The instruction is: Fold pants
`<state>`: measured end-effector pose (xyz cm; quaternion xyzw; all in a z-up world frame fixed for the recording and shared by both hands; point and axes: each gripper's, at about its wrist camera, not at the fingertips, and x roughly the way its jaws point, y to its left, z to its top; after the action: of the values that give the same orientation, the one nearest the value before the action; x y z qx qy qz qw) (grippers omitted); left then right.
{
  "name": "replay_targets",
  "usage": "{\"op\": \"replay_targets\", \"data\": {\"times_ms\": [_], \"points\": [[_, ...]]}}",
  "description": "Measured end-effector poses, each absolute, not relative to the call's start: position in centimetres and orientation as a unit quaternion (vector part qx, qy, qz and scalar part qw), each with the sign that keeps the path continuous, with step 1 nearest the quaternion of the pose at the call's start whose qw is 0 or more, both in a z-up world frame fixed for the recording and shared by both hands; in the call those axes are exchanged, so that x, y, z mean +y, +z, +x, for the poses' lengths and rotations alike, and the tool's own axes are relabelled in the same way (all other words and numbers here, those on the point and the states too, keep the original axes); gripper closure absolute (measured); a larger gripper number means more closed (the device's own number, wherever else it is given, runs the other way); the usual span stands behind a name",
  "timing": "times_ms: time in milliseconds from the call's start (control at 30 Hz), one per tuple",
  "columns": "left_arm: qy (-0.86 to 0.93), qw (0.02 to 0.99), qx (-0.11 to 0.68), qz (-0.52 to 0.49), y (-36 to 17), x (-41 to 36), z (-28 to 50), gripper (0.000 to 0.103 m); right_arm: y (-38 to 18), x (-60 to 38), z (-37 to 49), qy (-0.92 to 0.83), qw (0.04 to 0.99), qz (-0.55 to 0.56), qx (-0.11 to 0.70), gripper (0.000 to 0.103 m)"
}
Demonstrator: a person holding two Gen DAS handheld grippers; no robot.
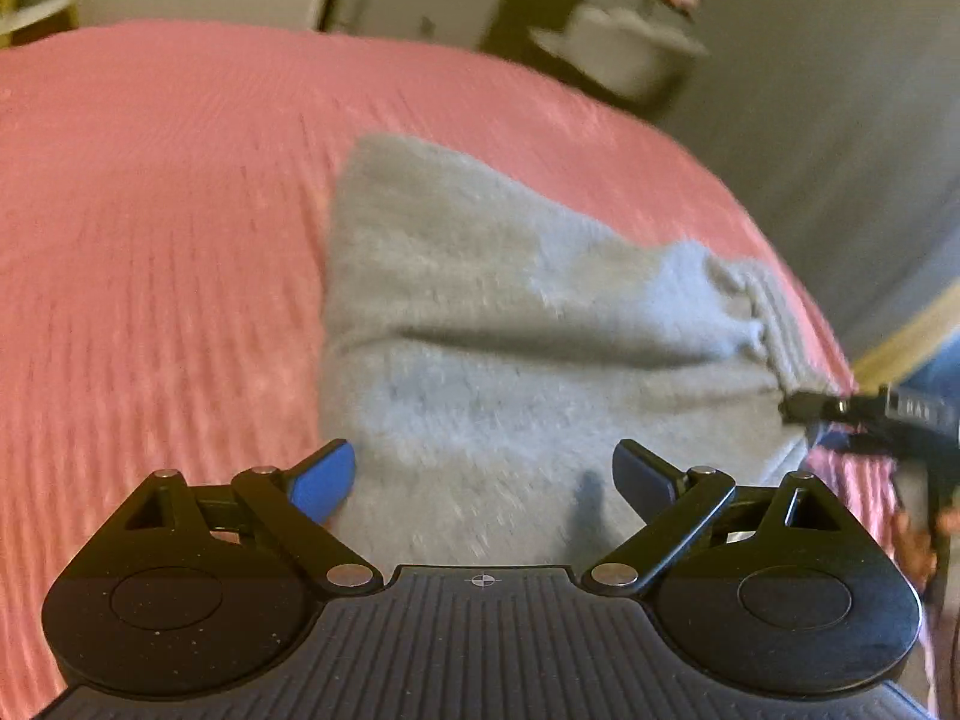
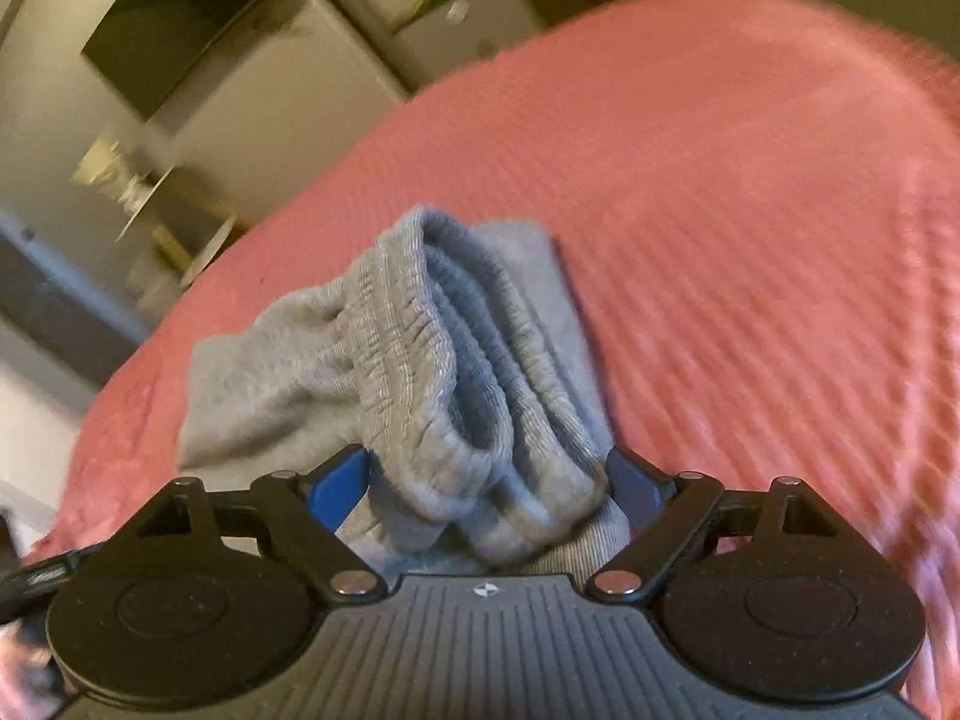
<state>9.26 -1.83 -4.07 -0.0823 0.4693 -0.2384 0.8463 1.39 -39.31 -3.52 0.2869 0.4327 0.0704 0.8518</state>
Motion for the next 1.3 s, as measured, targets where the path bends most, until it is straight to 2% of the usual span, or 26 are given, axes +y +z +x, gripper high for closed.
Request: {"op": "replay_targets", "data": {"times_ms": [100, 233, 433, 533, 633, 667, 733, 800, 900, 1000, 1033, 1067, 1100, 1133, 1167, 1233, 1300], "points": [[-0.239, 0.836, 0.491, -0.055, -5.4, -2.0, 11.6, 0.006, -5.2, -40.5, 3.7, 0.128, 0.827, 0.303, 0.457, 0.017], [-0.264, 0.799, 0.534, -0.080, -7.7, -1.6, 14.5, 0.006, -6.5, -42.3, 5.8, 0.204, 0.799, 0.308, 0.475, 0.016], [-0.308, 0.782, 0.534, -0.093, -9.2, -3.1, 16.7, 0.000, -7.2, -44.2, 8.0, 0.285, 0.767, 0.295, 0.493, 0.016], [-0.321, 0.781, 0.531, -0.069, -9.5, -4.7, 17.1, 0.000, -8.7, -45.2, 9.3, 0.306, 0.741, 0.338, 0.492, 0.016], [-0.319, 0.777, 0.535, -0.090, -9.6, -4.9, 17.7, 0.000, -9.3, -45.6, 9.6, 0.298, 0.726, 0.391, 0.480, 0.016], [-0.314, 0.778, 0.534, -0.103, -9.4, -4.8, 17.6, 0.001, -9.2, -45.6, 8.9, 0.291, 0.724, 0.403, 0.478, 0.016], [-0.319, 0.784, 0.525, -0.088, -8.9, -5.1, 16.9, 0.013, -8.4, -45.1, 8.2, 0.291, 0.728, 0.407, 0.470, 0.016], [-0.323, 0.791, 0.516, -0.060, -8.9, -5.6, 16.3, 0.013, -8.0, -44.6, 7.4, 0.320, 0.737, 0.389, 0.450, 0.016], [-0.331, 0.774, 0.532, -0.090, -9.9, -5.6, 17.5, 0.002, -9.8, -44.7, 8.7, 0.304, 0.721, 0.422, 0.457, 0.016], [-0.318, 0.767, 0.546, -0.113, -10.0, -5.7, 18.3, 0.000, -9.9, -44.5, 9.4, 0.265, 0.716, 0.449, 0.464, 0.016], [-0.306, 0.774, 0.546, -0.100, -9.7, -6.2, 17.9, 0.008, -9.3, -43.9, 9.2, 0.248, 0.725, 0.441, 0.468, 0.016], [-0.295, 0.785, 0.539, -0.070, -8.9, -6.8, 17.2, 0.020, -8.5, -43.0, 8.8, 0.228, 0.742, 0.422, 0.468, 0.017], [-0.292, 0.792, 0.534, -0.058, -8.4, -7.4, 16.6, 0.028, -7.3, -41.8, 8.1, 0.206, 0.769, 0.383, 0.469, 0.021], [-0.289, 0.798, 0.526, -0.058, -7.6, -7.5, 16.1, 0.047, -5.9, -40.1, 7.3, 0.186, 0.801, 0.322, 0.469, 0.030], [-0.284, 0.803, 0.521, -0.056, -7.0, -7.4, 15.9, 0.057, -4.7, -38.7, 6.7, 0.173, 0.825, 0.270, 0.466, 0.032], [-0.268, 0.818, 0.506, -0.044, -5.4, -7.5, 14.8, 0.063, -3.0, -36.8, 5.6, 0.162, 0.848, 0.218, 0.455, 0.041], [-0.262, 0.843, 0.469, 0.007, -3.6, -8.8, 13.0, 0.065, -1.5, -36.2, 4.8, 0.162, 0.861, 0.206, 0.435, 0.044]]}}
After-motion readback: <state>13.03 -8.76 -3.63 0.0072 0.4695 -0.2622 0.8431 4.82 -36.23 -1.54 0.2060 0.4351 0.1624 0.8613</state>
